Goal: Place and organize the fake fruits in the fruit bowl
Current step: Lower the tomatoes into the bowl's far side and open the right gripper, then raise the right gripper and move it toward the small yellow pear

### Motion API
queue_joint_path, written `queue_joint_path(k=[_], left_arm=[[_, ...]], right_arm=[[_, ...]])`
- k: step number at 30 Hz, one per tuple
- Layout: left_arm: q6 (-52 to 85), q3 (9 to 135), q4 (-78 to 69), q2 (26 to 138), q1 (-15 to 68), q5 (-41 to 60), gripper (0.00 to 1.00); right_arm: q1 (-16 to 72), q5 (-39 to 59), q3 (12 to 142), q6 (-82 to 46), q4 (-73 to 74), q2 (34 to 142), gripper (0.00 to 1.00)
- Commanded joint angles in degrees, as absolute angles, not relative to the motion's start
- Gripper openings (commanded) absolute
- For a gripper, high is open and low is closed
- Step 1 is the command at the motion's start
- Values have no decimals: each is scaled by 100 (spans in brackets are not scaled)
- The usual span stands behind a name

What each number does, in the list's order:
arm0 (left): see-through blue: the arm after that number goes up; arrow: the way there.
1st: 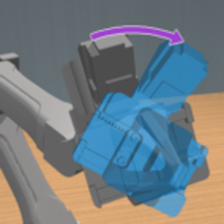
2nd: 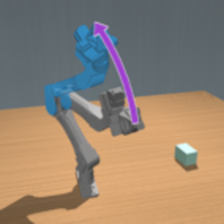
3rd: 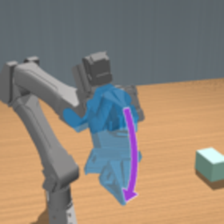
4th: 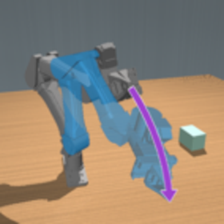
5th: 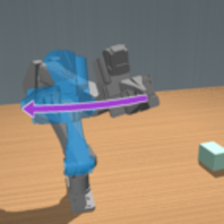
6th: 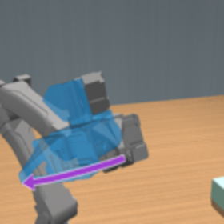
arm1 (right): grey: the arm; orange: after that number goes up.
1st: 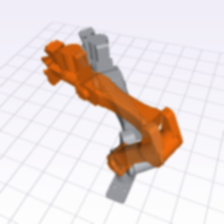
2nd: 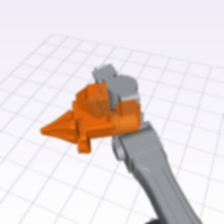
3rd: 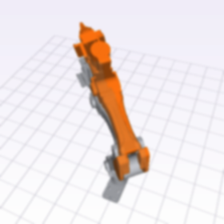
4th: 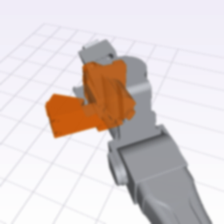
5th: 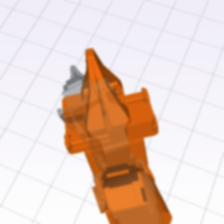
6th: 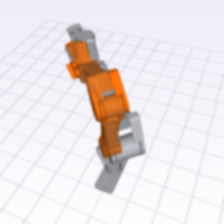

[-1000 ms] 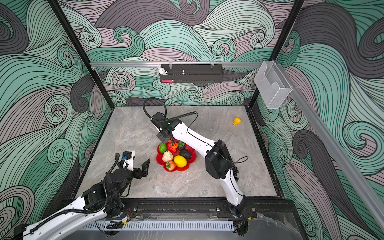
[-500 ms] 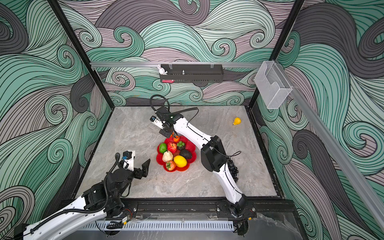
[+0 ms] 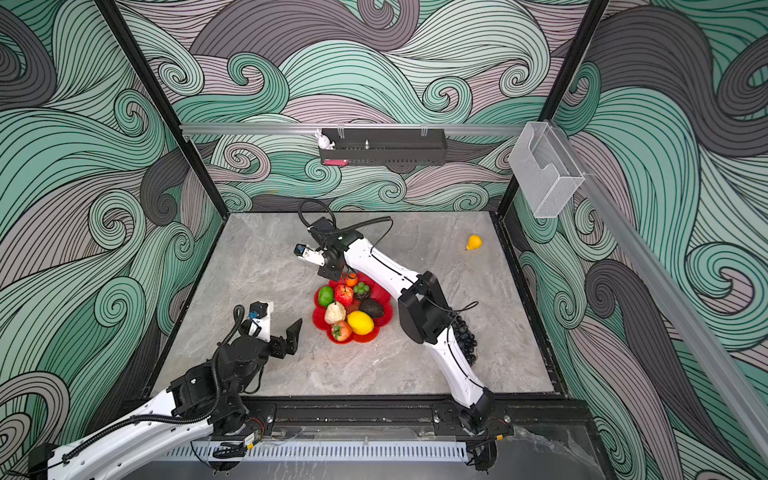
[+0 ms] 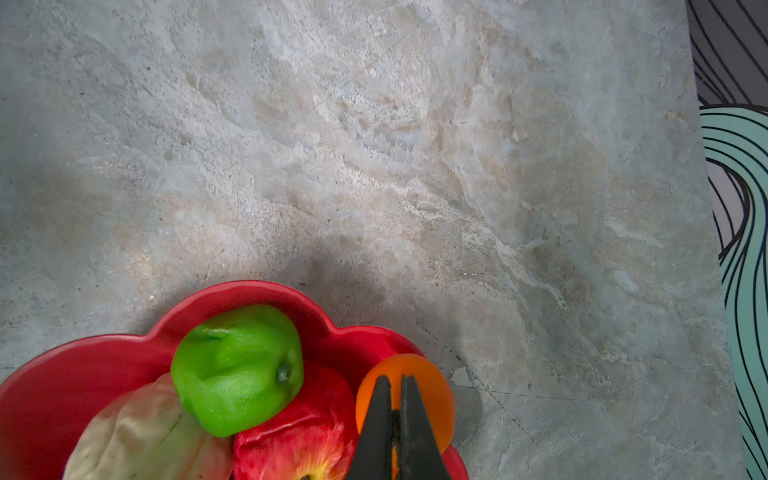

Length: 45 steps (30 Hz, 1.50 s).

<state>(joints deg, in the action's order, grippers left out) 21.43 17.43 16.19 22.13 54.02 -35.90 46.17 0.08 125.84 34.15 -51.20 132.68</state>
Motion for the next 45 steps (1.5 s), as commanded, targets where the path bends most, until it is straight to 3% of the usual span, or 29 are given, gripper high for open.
queue_joint_path(k=[1,7,17,28,35,45], left_arm=[[2134,1749,1470,2318,5361,-3744,96],[2121,1758,1466,2382,5361,-3744,96],[2109,1758,1454,2366,5350,-3762,96],[2109,1758,1460,2349,5344,-3739,96],[2145,1775,1586,2210,5335,-3718,96],[2193,1767,1710,2004,5335,-3669,96]], right_arm=[[4708,123,12516,3613,-5243,13402,7],[4755,19,12524,3696,-5240,13522,13],[4720,-21,12524,3491,-5237,13366,37],[4362,26,12214,2600,-5201,12211,54],[3293,-704,11230,1315,-4512,11096,72],[1198,-1719,10580,-595,-4230,11217,80]])
